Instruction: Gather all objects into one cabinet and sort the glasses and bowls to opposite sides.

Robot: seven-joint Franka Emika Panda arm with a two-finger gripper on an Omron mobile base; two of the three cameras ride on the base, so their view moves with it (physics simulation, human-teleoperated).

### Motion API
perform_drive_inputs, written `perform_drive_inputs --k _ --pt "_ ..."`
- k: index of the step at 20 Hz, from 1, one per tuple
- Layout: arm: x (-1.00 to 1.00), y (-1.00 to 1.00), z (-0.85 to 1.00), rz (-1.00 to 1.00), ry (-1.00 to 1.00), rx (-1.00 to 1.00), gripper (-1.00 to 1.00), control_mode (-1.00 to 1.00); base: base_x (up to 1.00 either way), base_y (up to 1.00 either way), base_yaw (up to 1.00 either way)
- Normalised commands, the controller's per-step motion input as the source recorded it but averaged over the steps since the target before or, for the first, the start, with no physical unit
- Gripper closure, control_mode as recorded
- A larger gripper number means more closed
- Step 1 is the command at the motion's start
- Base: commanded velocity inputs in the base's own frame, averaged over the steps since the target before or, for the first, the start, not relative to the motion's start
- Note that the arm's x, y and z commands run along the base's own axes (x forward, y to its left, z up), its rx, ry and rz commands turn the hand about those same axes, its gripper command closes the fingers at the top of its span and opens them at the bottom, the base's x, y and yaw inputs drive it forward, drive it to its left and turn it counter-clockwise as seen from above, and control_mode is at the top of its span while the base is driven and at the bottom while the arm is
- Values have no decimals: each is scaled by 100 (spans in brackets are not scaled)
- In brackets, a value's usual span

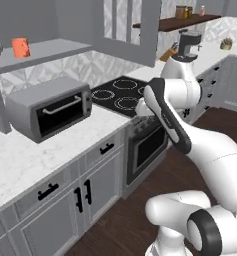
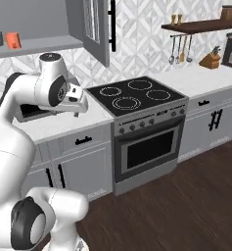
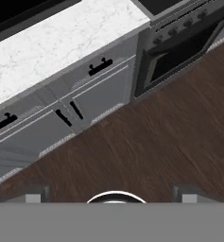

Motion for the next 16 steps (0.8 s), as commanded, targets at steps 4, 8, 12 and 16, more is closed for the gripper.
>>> perform_drive_inputs --k 4,8,12,16 --pt "0 0 0 0 0 0 -100 100 -8 -3 -10" --pt "0 0 0 0 0 0 -100 100 0 -33 -80" --pt "0 0 0 0 0 0 -100 100 0 -10 -95" --pt "0 0 0 0 0 0 -100 100 -11 -2 -22"
